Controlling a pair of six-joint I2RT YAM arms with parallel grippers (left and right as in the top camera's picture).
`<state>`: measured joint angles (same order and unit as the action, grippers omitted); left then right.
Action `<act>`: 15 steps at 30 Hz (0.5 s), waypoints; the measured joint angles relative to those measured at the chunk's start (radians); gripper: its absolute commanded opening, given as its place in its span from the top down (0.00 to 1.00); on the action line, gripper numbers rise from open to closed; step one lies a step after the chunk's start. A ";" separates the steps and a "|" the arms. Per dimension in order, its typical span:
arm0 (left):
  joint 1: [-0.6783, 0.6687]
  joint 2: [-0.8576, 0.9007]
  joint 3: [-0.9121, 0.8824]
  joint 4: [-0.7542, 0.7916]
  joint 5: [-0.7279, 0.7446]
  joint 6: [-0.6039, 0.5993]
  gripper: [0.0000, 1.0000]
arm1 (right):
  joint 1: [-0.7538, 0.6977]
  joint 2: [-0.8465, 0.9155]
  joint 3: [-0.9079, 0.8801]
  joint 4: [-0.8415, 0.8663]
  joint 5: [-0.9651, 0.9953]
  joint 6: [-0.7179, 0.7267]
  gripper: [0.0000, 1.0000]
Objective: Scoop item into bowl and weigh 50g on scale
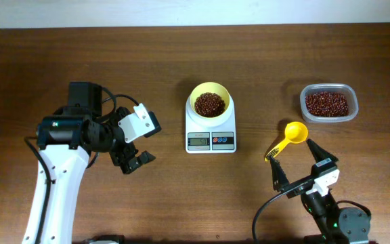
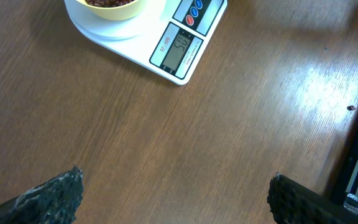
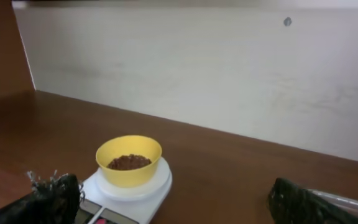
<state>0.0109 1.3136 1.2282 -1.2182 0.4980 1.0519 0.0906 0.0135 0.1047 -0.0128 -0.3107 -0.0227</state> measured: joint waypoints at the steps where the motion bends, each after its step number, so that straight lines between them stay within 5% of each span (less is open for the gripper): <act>1: 0.000 0.000 0.000 0.000 0.000 0.000 0.01 | 0.003 0.000 -0.028 0.037 0.000 -0.011 0.01; 15: 0.000 0.000 0.000 0.000 0.000 0.000 0.01 | 0.044 -0.002 -0.094 -0.039 0.050 -0.154 0.01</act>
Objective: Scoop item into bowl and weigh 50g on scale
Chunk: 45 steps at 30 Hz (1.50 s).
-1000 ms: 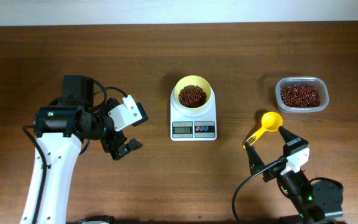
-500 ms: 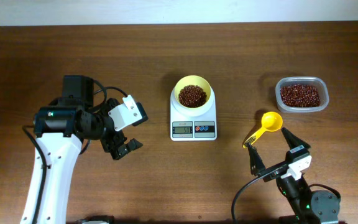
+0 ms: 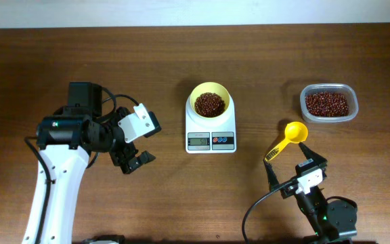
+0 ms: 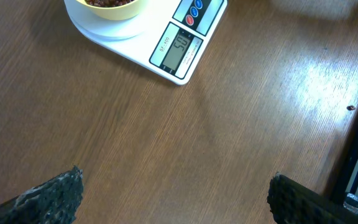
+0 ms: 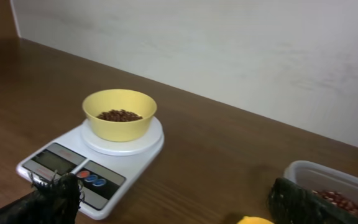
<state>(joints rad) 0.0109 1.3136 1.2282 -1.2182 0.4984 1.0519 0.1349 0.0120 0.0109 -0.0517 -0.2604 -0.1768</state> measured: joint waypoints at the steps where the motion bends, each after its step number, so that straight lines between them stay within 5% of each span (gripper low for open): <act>1: 0.000 0.000 0.000 0.000 0.000 0.000 0.01 | 0.000 0.000 0.000 -0.001 0.014 -0.014 0.01; 37: 0.000 0.000 0.000 -0.031 0.076 -0.001 0.01 | -0.008 0.000 0.000 -0.003 0.042 -0.048 0.01; 42: 0.023 -0.112 -0.002 -0.027 0.166 -0.206 0.01 | -0.008 0.000 0.000 -0.003 0.041 -0.048 0.01; 45: 0.080 -0.421 -0.008 -0.053 0.103 -0.386 0.01 | -0.008 0.000 0.000 -0.003 0.039 -0.048 0.01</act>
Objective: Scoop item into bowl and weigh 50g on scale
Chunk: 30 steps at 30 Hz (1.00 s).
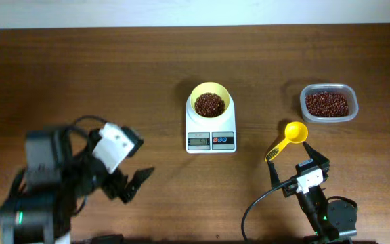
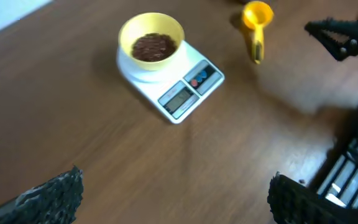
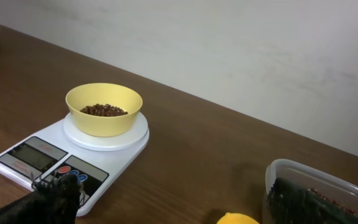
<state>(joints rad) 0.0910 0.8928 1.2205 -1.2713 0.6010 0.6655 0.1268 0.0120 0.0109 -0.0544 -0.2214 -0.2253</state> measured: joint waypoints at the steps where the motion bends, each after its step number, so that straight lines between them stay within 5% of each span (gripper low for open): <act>1: 0.000 -0.065 -0.016 0.009 -0.034 -0.060 0.01 | 0.000 -0.001 0.000 0.000 0.000 0.000 0.01; 7: 0.002 -0.645 -0.277 0.062 -0.192 -0.425 0.01 | 0.000 -0.001 0.000 0.001 0.000 0.000 0.01; 19: 0.002 -0.883 -0.303 0.122 -0.269 -0.508 0.01 | 0.000 -0.002 0.000 0.001 0.000 0.000 0.01; 26: 0.002 -0.881 -0.909 0.972 -0.274 -0.519 0.01 | 0.000 -0.001 0.000 0.001 0.000 0.000 0.01; 30: 0.002 -0.882 -1.071 1.110 -0.273 -0.552 0.01 | 0.000 -0.001 0.000 0.001 0.000 0.000 0.01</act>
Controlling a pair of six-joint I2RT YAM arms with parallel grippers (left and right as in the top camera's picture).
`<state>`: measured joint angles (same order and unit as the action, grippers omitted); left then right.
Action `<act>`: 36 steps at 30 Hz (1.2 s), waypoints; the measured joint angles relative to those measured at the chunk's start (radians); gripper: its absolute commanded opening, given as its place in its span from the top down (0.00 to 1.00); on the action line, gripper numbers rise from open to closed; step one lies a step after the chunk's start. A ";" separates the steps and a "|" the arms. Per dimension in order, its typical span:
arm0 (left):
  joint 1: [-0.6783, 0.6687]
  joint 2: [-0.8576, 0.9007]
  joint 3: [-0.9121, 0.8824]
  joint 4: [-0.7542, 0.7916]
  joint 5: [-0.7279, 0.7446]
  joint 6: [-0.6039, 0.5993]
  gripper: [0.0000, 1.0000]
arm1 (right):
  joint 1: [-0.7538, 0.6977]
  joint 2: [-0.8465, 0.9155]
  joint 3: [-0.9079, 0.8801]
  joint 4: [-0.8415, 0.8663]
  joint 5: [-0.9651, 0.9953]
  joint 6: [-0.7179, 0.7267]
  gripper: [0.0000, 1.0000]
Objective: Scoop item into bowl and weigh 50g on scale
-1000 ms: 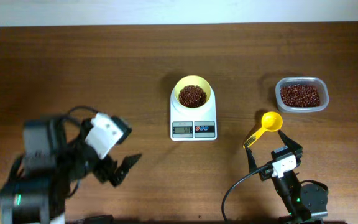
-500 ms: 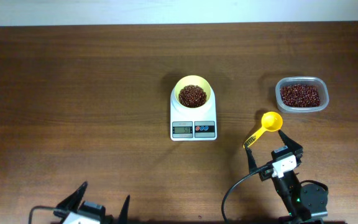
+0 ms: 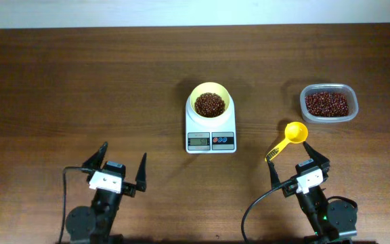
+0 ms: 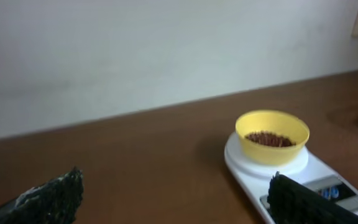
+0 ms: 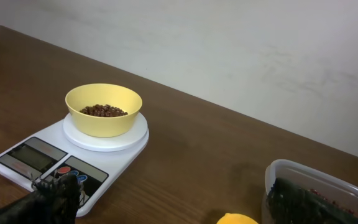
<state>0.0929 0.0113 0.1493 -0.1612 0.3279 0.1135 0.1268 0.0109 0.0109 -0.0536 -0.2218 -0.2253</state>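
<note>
A yellow bowl (image 3: pixel 210 101) of red beans sits on the white scale (image 3: pixel 210 133) at mid-table; the same bowl (image 5: pixel 104 108) and scale (image 5: pixel 39 158) show in the right wrist view, the bowl (image 4: pixel 272 135) also in the left wrist view. The yellow scoop (image 3: pixel 288 137) lies empty on the table right of the scale. My right gripper (image 3: pixel 300 166) stands open just in front of the scoop. My left gripper (image 3: pixel 120 167) is open at the front left, holding nothing.
A clear tub of red beans (image 3: pixel 328 103) stands at the right, behind the scoop; its rim (image 5: pixel 278 171) shows in the right wrist view. A pale wall (image 4: pixel 166 50) runs along the table's far edge.
My left arm has folded back to the front edge, and its gripper now faces the scale from low over the table. The right arm, scoop, bowl and scale are unchanged.
First the left gripper hovered open left of the scale, which read about 50, and the right gripper stood open by the laid-down scoop. The right arm then drew back slightly. Later the left arm retreated toward the front, and now both arms sit low at the front edge.
</note>
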 measured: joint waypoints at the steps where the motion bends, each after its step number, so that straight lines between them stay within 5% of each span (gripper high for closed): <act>1: 0.000 0.000 -0.055 0.080 -0.004 -0.005 0.01 | 0.000 0.000 0.000 0.000 0.000 0.000 0.01; 10: 0.000 0.000 -0.134 0.106 -0.008 -0.045 0.01 | 0.000 0.000 0.000 0.000 0.000 0.000 0.01; 20: 0.000 0.000 -0.134 0.085 -0.251 -0.097 0.01 | 0.000 0.000 0.000 0.000 0.000 0.001 0.01; 36: 0.000 0.000 -0.134 0.083 -0.258 -0.100 0.01 | -0.036 0.000 0.000 -0.007 0.085 -0.001 0.01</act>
<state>0.0929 0.0113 0.0158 -0.0780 0.0700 0.0139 0.0910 0.0109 0.0109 -0.0608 -0.1364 -0.2264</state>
